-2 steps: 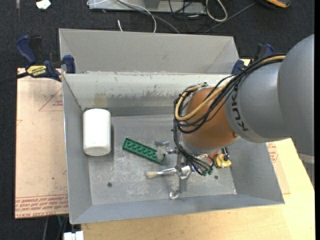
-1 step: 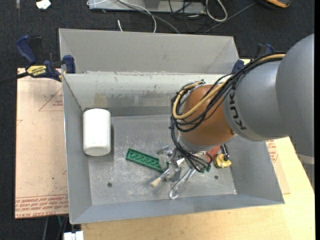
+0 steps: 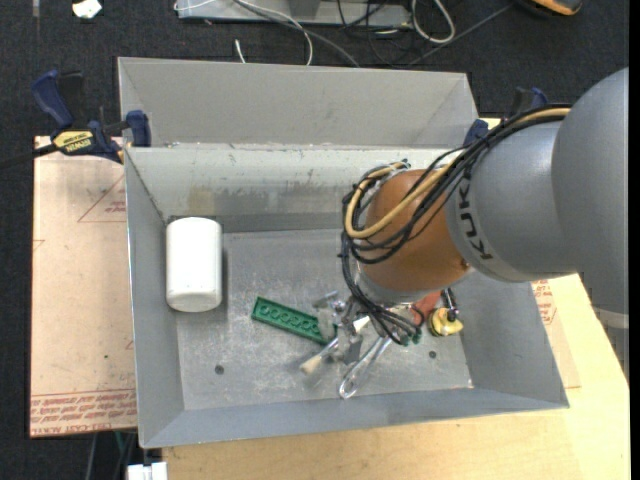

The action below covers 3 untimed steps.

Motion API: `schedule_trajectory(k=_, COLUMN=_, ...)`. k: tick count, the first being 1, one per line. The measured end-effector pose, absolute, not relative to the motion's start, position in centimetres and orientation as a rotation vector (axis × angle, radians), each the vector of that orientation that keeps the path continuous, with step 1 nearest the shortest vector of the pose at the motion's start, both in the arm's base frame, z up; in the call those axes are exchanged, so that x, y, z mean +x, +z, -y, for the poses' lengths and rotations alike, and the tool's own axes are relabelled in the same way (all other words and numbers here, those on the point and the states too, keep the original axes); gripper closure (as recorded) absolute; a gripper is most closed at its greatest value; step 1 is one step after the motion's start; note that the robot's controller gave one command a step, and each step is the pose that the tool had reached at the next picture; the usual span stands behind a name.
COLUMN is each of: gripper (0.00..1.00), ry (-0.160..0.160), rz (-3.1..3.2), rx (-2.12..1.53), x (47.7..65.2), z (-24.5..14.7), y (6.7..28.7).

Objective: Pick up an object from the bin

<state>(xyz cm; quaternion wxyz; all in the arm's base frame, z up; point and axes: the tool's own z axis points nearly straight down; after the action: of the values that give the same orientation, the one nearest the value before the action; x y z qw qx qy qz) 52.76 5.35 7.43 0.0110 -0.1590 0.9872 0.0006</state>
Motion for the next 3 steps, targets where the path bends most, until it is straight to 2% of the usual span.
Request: schedule_trajectory(k=3, gripper=1.0, ry=0.003, rz=-3.08, rx=-0.496, x=52.7, z=-5.4, y=9.5)
